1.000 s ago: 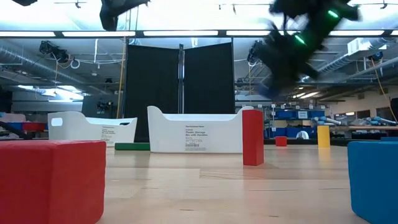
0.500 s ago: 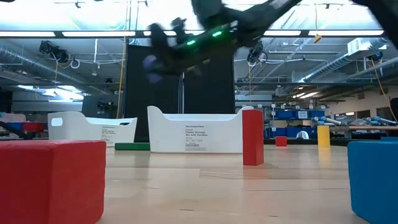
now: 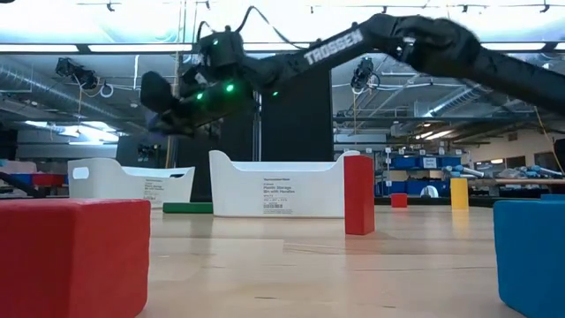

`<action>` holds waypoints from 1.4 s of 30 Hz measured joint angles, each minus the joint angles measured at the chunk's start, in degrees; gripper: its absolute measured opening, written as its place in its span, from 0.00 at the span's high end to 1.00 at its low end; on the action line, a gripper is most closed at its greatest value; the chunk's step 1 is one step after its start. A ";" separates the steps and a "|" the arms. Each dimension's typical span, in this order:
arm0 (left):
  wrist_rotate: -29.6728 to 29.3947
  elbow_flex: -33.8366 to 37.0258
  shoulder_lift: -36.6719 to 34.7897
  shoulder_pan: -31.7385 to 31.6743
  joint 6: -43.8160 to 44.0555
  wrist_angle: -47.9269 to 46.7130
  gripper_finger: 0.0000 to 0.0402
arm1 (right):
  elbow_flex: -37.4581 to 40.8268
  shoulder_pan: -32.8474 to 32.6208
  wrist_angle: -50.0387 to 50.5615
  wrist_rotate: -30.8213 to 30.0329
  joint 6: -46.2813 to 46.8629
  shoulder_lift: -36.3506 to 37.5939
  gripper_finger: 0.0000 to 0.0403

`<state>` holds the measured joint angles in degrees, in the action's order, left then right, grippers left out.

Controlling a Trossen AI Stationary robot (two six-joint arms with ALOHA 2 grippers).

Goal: Sort blocks by size
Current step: Put the top violet large block into the top white bin, then put the top green large block into the top white bin

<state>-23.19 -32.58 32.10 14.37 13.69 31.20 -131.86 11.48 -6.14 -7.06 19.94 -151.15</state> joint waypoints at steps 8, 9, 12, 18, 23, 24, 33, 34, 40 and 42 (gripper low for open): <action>1.00 0.02 0.02 0.00 0.02 -0.40 0.30 | -1.27 0.49 -3.16 -0.46 -3.17 -1.72 0.39; 1.00 0.02 0.02 0.00 0.02 -0.69 0.30 | -1.04 0.37 -3.25 -1.81 -4.14 -1.31 0.37; 1.00 0.02 0.02 0.00 0.07 -1.85 0.30 | 0.43 -0.73 -3.52 -5.99 -8.96 0.89 0.36; 1.02 0.02 0.02 0.00 1.86 -5.55 0.30 | 17.93 -4.20 -14.98 -8.57 -15.10 12.06 0.52; 1.01 0.02 0.04 0.00 3.30 -11.00 0.30 | 50.51 -4.70 -34.29 -9.83 -15.17 28.10 0.61; 0.84 0.02 0.21 0.00 3.49 -12.66 0.30 | 56.85 -4.97 -38.42 -9.85 -15.00 31.76 0.62; -3.88 0.06 9.04 -2.81 12.08 -32.36 0.38 | 93.02 -9.83 -45.74 -10.05 -15.29 63.82 0.62; -2.64 -0.10 10.17 -3.28 13.13 -34.43 0.39 | 94.90 -10.63 -45.53 -10.07 -15.63 66.83 0.62; -0.09 -4.70 20.22 -7.36 18.06 -54.29 0.43 | 99.61 -15.40 -37.37 -10.05 -17.14 80.15 0.62; 1.18 -6.90 24.67 -9.10 17.94 -58.09 0.42 | 99.43 -16.81 -33.60 -10.05 -17.17 82.71 0.62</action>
<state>-22.01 -39.48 56.77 5.27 31.64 -26.89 -32.42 -5.34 -39.74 -17.10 2.76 -68.44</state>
